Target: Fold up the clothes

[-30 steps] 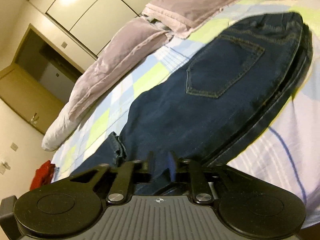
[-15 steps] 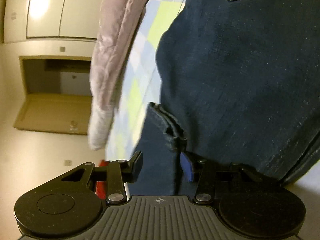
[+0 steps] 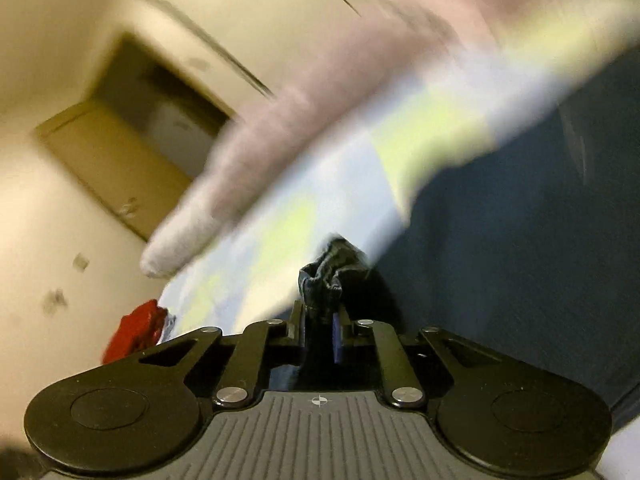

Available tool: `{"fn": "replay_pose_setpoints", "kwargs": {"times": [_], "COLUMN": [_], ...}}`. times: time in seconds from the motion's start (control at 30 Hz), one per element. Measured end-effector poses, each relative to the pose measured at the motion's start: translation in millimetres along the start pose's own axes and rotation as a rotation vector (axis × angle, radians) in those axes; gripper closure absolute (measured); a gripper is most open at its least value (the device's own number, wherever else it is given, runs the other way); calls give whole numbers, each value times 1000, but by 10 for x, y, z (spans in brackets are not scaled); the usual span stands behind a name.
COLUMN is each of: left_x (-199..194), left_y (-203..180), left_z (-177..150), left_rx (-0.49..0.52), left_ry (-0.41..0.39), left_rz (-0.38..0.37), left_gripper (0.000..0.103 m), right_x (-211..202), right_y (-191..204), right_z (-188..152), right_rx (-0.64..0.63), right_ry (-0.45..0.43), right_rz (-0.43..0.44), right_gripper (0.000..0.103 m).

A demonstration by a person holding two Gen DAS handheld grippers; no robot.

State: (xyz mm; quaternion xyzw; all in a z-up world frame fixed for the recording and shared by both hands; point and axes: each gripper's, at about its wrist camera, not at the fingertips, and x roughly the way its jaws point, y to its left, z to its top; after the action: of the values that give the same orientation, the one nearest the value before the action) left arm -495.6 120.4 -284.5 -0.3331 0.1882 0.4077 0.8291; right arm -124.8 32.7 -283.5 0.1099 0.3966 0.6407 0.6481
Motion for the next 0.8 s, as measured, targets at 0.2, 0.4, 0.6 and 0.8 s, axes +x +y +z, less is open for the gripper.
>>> {"fn": "replay_pose_setpoints", "kwargs": {"times": [0.2,0.4,0.6,0.8], "left_x": [209,326,398,483], "left_y": [-224,-330,-341,-397], "left_z": [0,-61,-126,78], "left_rx": [60,115,154,218], "left_ry": [30,70,116,66], "left_rz": [-31,4,58,64], "left_gripper": [82,84,84,91], "right_x": [-263,-341,-221,-394], "right_y": [-416,-424,-596,-24], "right_z": [-140,-155,-271,-107], "right_rx": [131,154,206,-195], "right_ry": [22,3,121,-10], "right_rz": [-231,-216,-282,-431], "right_gripper": [92,92,92,66]}}
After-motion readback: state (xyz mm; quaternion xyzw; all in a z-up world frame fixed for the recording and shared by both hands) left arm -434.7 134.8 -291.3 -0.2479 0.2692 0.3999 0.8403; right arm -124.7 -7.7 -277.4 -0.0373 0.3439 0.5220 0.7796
